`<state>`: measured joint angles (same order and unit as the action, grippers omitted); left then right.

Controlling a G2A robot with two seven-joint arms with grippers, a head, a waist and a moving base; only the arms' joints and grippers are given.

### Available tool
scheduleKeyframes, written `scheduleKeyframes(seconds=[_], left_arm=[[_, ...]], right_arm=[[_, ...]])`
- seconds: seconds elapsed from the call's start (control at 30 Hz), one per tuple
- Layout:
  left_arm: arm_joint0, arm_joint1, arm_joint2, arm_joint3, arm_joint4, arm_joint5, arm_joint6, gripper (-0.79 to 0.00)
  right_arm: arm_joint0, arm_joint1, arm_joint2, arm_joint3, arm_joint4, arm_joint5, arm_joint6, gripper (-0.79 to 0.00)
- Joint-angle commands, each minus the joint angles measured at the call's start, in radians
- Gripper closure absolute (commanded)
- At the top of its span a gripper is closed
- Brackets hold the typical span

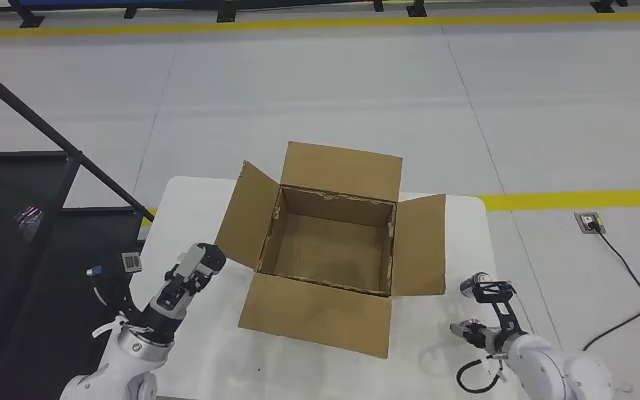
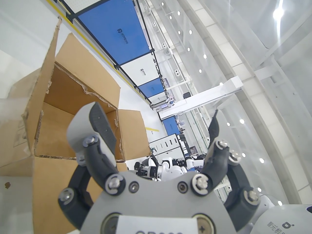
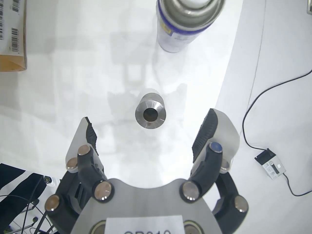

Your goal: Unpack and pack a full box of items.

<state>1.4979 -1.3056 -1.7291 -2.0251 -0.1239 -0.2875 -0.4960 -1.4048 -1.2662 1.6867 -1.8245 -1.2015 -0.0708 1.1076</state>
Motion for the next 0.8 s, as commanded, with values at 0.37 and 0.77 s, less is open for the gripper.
scheduleKeyframes(seconds=[0.37,0.77], left_arm=[[-0.003,0.009,-0.004,0.014,0.0,-0.009,0.024,-0.785],[0.005,0.017,-0.019,0.013,-0.015,-0.019,0.038,-0.785]], right_arm=[[0.038,0.011,-0.019,0.079,0.002,-0.017,-0.006,-0.342],[0.011,0.024,0.019,-0.014,0.034,-0.033,-0.031,0.0]])
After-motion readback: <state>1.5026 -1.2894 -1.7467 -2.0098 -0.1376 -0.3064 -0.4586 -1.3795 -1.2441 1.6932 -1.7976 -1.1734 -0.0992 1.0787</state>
